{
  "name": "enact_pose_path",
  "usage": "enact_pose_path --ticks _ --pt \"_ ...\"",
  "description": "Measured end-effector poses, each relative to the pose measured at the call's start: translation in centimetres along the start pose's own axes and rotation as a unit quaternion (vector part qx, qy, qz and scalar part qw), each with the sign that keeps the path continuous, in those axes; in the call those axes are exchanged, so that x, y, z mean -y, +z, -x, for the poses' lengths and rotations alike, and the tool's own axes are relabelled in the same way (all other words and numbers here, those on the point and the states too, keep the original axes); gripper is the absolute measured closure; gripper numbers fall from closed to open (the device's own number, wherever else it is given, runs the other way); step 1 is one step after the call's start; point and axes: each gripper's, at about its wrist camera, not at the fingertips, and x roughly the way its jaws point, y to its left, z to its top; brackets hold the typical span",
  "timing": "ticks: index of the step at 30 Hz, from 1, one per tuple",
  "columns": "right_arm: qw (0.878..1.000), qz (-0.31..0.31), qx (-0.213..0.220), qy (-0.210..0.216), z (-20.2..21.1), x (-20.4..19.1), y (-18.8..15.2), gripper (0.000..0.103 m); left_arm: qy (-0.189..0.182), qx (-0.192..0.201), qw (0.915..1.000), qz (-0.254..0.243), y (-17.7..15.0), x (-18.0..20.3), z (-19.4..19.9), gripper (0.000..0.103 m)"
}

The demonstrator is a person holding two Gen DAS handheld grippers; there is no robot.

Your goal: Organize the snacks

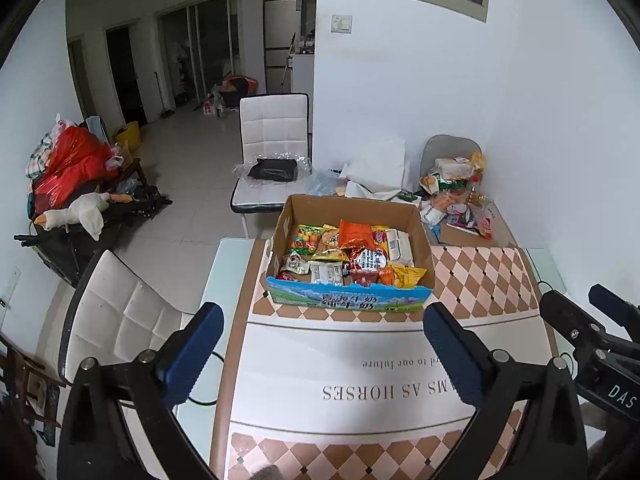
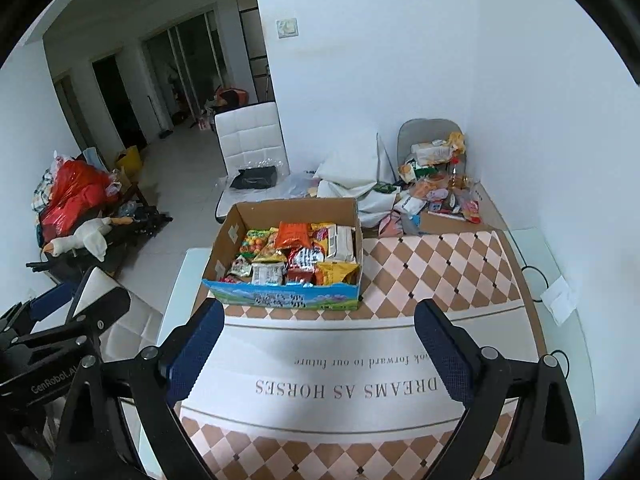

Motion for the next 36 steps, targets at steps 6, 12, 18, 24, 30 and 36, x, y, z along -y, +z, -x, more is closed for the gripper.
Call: enact_pose_path --ticks 6,12,18,24,30,36 --pt "1.0 -0.001 0.003 -0.014 -2.0 0.1 0.6 0.004 0.018 0.012 0.9998 -0.004 0.6 0.1 -1.6 0.001" --pt "1.0 -0.002 0.007 -0.025 -3.8 0.1 1.4 0.004 0.03 0.017 0.9994 -0.01 1.4 0.2 -2.9 0.001" --pt "0.999 -0.005 0.01 -0.03 -5.1 0.1 2.2 0.004 0.036 0.022 0.999 -0.015 2.0 0.4 -3.6 0.001" --pt "0.999 -0.006 0.01 -0.031 -5.6 -0.1 2.5 0.004 0.038 0.022 0.9989 -0.017 2.3 0.5 -3.9 0.001" --pt "0.999 -0.005 0.005 -0.031 -5.9 -0.2 2.5 0.004 0.038 0.015 0.999 -0.014 2.3 0.4 -4.3 0.001" --pt "0.999 -0.006 -0.001 -0.032 -6.5 -0.3 1.9 0.004 0.039 0.012 0.999 -0.015 2.0 0.3 -4.5 0.001"
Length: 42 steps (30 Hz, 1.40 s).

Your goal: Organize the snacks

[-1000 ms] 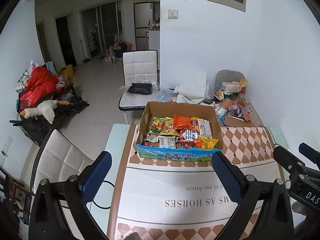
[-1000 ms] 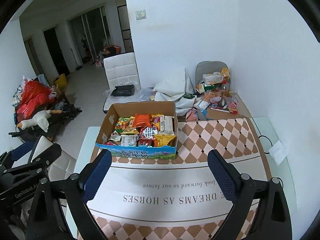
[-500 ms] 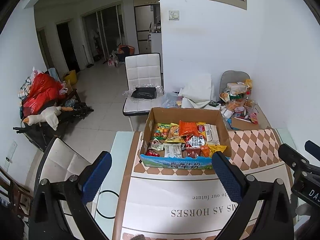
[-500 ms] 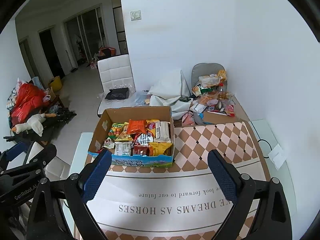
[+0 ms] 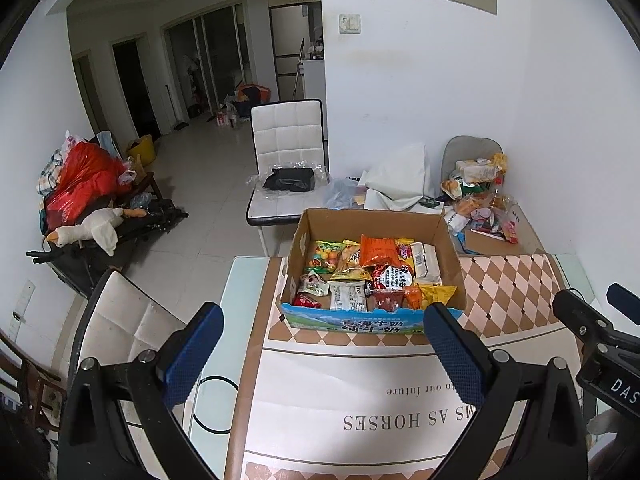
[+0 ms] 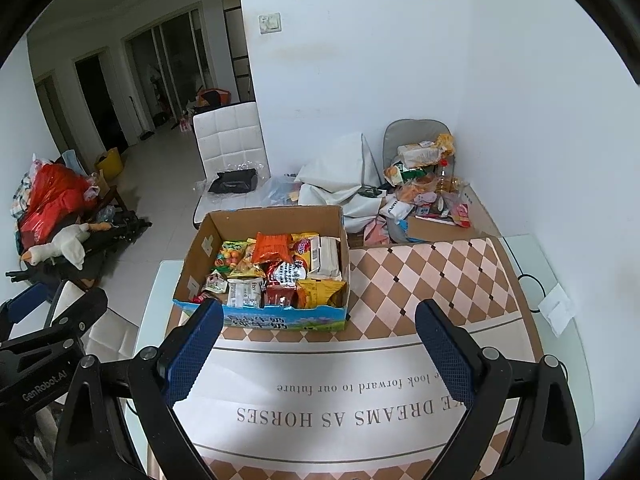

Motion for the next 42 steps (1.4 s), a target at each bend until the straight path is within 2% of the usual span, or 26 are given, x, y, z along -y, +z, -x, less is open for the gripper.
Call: enact_pose_path --ticks 42 --pt "1.0 0.002 -0.005 0.005 0.67 0.26 0.0 0.004 0.001 0.002 1.0 0.002 -0.41 -0.5 0.27 0.001"
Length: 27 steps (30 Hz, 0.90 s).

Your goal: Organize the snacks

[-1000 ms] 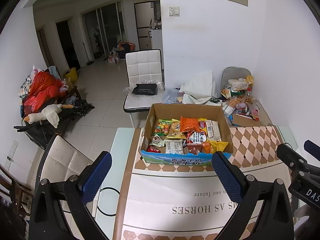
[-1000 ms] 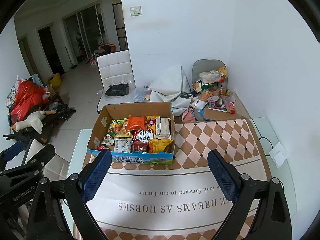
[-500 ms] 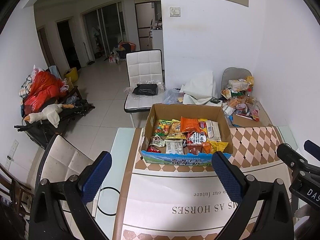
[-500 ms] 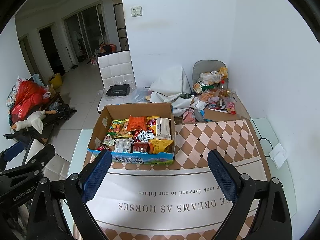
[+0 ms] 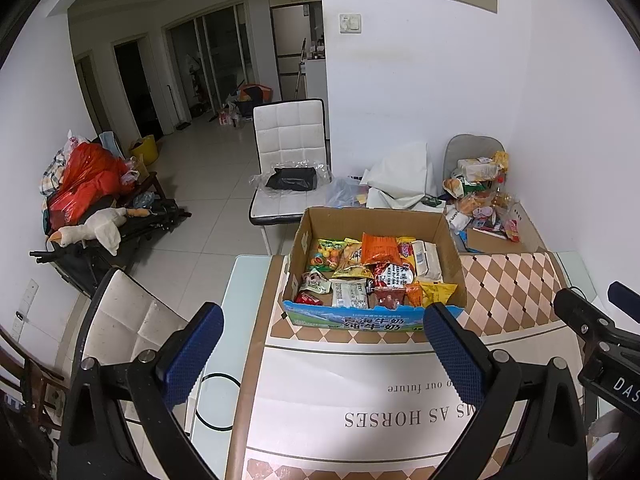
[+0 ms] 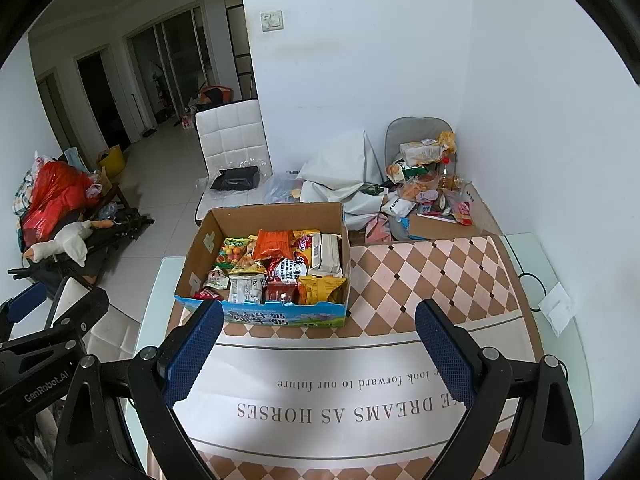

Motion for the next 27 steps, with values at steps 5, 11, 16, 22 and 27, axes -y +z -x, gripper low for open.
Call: enact_pose_path --ticks 5,11,16,22,27 --pt "1.0 0.001 0.001 0.0 0.07 0.0 -0.02 0.004 -0.001 0.0 1.0 -0.002 0.08 0.07 -0.05 0.001" --pt "1.0 0.001 0.0 -0.001 0.07 0.05 -0.01 0.004 -0.002 0.0 1.0 -0.002 0.07 0.12 -0.03 0.001" --pt "1.0 0.0 0.001 -0.001 0.08 0.06 0.0 0.004 -0.001 0.0 1.0 -0.002 0.07 0.18 -0.04 0.001" --pt "1.0 0.0 0.002 -0.001 0.11 0.02 -0.03 0.004 -0.001 0.001 1.0 -0.002 0.02 0.09 0.03 0.001" --pt "1.0 0.0 0.002 -0.001 0.13 0.04 -0.05 0.004 -0.002 0.001 1.0 -0.003 0.15 -0.02 0.3 0.001"
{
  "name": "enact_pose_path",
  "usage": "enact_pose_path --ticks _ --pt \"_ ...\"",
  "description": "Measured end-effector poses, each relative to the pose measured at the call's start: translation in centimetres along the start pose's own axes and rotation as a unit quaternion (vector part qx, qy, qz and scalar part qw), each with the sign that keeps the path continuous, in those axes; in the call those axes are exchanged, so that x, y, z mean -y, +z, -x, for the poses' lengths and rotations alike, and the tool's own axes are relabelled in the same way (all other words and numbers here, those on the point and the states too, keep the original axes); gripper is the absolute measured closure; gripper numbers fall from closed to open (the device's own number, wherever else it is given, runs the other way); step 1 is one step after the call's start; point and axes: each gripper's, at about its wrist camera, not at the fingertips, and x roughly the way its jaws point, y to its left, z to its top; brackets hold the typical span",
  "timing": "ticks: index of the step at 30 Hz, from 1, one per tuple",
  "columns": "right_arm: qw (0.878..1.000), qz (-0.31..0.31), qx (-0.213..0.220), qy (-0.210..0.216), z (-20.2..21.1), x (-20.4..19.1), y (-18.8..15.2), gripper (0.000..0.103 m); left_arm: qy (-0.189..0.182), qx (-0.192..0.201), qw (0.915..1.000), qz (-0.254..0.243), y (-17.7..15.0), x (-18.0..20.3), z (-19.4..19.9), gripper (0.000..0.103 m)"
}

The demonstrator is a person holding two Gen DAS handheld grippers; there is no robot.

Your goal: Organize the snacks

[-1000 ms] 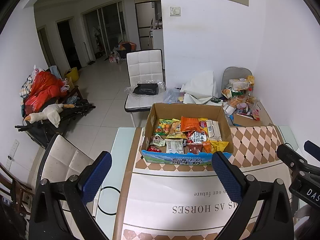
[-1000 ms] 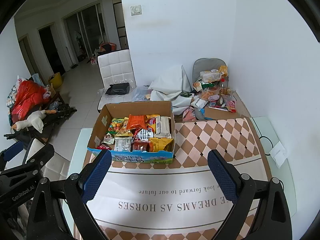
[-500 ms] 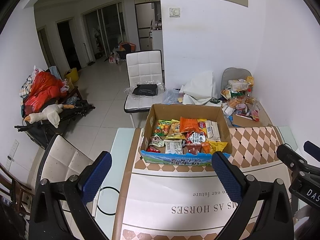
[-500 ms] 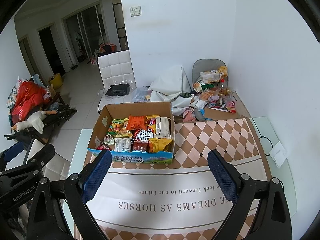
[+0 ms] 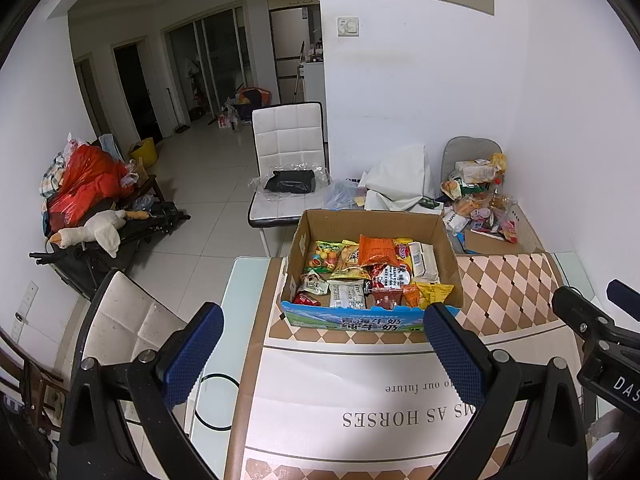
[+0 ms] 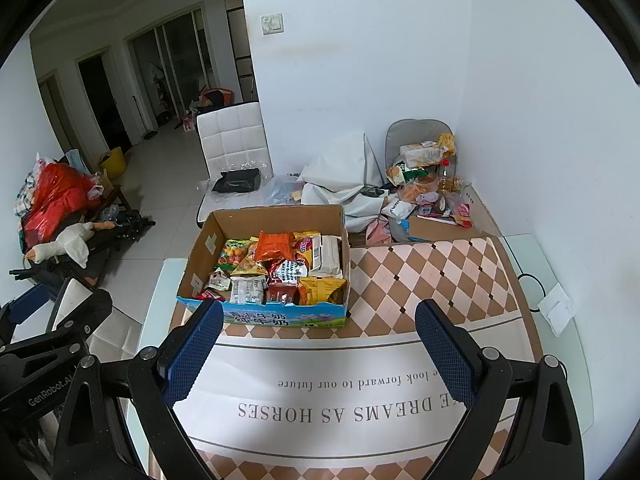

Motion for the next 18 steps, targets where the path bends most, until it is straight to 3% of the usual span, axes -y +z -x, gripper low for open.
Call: enact_pose_path --ticks 18 --pt "1.0 -0.001 -0.001 0.001 0.05 -0.13 0.04 0.004 0.001 0.002 1.0 -0.001 0.54 -0.42 0.69 0.001"
